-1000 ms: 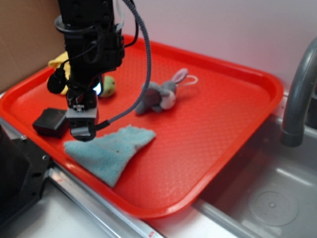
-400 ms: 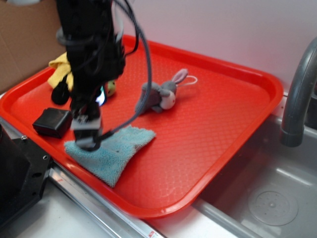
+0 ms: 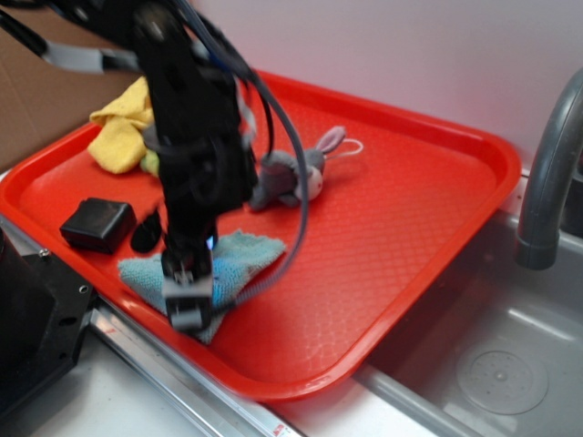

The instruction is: Grab the blue cloth.

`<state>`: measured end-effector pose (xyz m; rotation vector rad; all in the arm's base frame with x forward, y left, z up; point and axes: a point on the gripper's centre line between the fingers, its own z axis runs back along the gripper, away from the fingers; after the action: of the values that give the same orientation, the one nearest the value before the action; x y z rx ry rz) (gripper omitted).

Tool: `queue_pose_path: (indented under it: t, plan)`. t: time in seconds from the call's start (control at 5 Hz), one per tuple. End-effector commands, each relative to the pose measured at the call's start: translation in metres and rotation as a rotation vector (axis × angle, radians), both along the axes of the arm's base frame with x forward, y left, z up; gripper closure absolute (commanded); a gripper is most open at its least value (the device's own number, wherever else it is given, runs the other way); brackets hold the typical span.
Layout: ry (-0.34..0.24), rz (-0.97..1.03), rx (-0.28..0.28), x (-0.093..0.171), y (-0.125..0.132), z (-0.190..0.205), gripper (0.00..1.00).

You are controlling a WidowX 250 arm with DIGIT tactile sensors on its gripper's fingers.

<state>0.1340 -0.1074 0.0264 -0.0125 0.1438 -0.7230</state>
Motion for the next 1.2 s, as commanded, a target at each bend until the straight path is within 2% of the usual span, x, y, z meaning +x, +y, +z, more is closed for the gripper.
queue_pose_path:
  t: [0.0, 0.4, 0.6, 0.8, 1.0]
  plan:
    - [0.019, -0.010, 0.042, -0.008, -0.008, -0.016, 1.00]
    - [0.002, 0.004, 0.077, -0.008, 0.001, -0.006, 1.00]
    - [-0.009, 0.022, 0.118, -0.005, 0.013, 0.015, 1.00]
    - [-0.015, 0.095, 0.110, 0.003, 0.030, 0.047, 1.00]
    - [-0.057, 0.245, 0.075, 0.017, 0.052, 0.097, 1.00]
